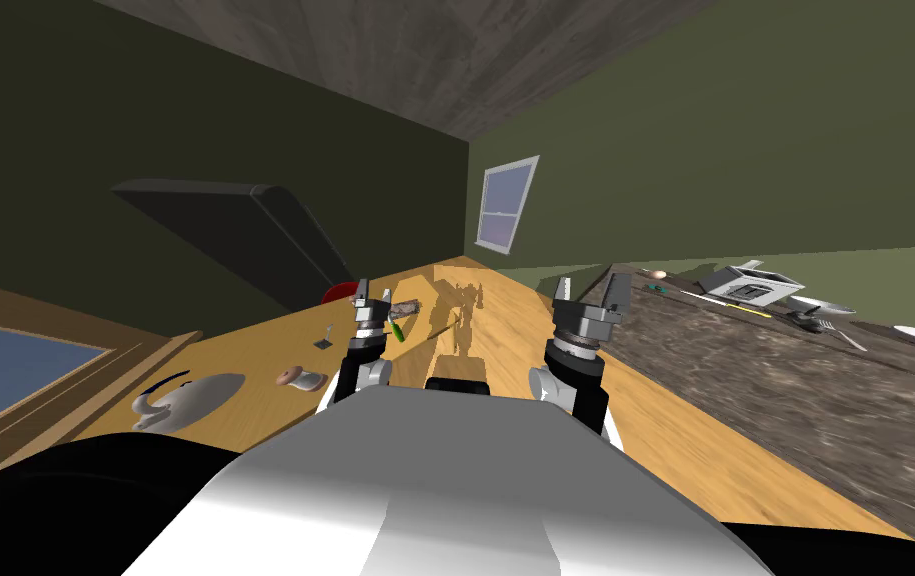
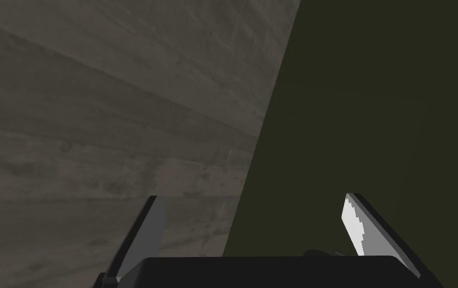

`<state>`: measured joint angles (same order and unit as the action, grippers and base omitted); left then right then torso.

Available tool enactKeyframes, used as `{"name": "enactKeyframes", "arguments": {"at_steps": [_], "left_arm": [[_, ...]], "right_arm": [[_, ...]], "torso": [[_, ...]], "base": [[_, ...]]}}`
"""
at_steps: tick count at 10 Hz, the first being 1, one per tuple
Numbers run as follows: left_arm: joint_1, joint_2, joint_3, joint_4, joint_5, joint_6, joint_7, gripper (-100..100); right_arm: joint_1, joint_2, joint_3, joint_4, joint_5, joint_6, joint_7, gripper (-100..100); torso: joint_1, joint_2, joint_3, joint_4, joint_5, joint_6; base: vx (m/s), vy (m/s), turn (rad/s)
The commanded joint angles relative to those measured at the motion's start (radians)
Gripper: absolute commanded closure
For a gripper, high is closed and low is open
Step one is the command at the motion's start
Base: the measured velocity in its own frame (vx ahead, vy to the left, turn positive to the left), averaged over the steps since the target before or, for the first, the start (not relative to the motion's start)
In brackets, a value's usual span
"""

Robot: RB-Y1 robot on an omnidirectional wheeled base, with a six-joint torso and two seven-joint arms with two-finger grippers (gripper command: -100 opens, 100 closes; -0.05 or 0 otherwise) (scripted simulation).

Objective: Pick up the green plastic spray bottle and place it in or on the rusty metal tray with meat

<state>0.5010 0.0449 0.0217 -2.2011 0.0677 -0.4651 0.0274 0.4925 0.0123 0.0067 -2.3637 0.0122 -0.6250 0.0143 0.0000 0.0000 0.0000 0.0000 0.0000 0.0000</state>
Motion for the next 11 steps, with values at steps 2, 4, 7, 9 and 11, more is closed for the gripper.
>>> {"name": "enactKeyframes", "arguments": {"at_steps": [2, 4, 7, 9, 11], "left_arm": [[-0.012, 0.051, 0.004, 0.042, 0.035, 0.002, 0.036, -100], [-0.021, 0.070, 0.005, 0.075, 0.061, 0.004, 0.064, -100], [-0.039, 0.094, 0.007, 0.133, 0.111, 0.008, 0.117, -100], [-0.053, 0.106, 0.008, 0.177, 0.148, 0.011, 0.157, -100], [-0.069, 0.115, 0.009, 0.225, 0.189, 0.015, 0.200, -100]], "right_arm": [[0.000, 0.000, 0.000, 0.000, 0.000, 0.000, 0.000, 0], [0.000, 0.000, 0.000, 0.000, 0.000, 0.000, 0.000, 0], [0.000, 0.000, 0.000, 0.000, 0.000, 0.000, 0.000, 0], [0.000, 0.000, 0.000, 0.000, 0.000, 0.000, 0.000, 0], [0.000, 0.000, 0.000, 0.000, 0.000, 0.000, 0.000, 0]], "torso": [[0.001, 0.000, 0.000, 0.000, 0.000, 0.000], [0.001, -0.001, -0.001, 0.000, 0.000, 0.000], [0.000, -0.002, -0.001, 0.000, 0.000, 0.000], [0.000, -0.002, -0.001, 0.000, 0.000, 0.000], [-0.001, -0.002, -0.001, 0.000, 0.000, 0.000]], "base": [[0.006, 0.007, 0.058], [0.016, 0.006, 0.048], [0.022, -0.006, 0.047], [0.026, -0.011, 0.063], [0.028, -0.017, 0.052]]}}
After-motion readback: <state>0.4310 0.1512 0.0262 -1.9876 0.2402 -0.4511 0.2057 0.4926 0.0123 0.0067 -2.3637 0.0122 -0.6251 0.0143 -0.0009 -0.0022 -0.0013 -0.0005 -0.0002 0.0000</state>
